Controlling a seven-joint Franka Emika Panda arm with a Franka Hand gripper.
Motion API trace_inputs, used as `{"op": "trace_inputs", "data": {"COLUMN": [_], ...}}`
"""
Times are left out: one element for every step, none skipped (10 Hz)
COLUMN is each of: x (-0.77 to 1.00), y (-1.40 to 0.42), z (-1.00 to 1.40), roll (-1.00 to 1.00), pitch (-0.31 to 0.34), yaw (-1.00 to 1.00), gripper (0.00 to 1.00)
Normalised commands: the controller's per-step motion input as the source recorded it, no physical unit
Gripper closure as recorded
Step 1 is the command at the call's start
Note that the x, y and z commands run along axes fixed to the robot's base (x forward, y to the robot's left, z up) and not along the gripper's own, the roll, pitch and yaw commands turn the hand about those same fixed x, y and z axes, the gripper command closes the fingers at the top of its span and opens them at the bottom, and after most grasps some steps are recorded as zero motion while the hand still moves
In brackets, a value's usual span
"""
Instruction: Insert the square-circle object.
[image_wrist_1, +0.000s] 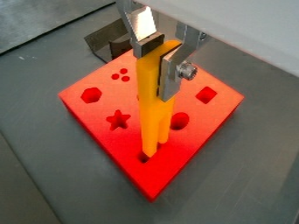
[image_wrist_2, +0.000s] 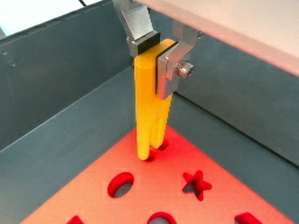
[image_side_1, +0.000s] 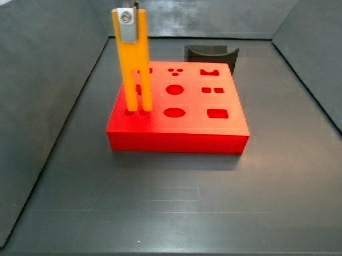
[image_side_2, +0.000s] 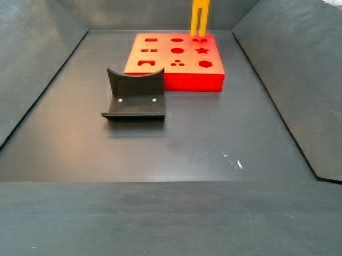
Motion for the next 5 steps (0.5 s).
{"op": "trace_inputs", "data": {"x": [-0.05, -0.10, -0.07, -0.04, 0.00], "y": [0.00, -0.11, -0.20, -0.23, 0.00], "z": [-0.15, -0.11, -0.07, -0.05, -0.23], "roll": [0.31, 0.25, 0.14, 0.12, 0.16], "pitch": [-0.016, -0.001, -0.043, -0.061, -0.024], "yaw": [-0.11, -0.01, 0.00, 0.00, 0.07], "gripper": [1.00, 1.00, 1.00, 1.00, 1.00]}}
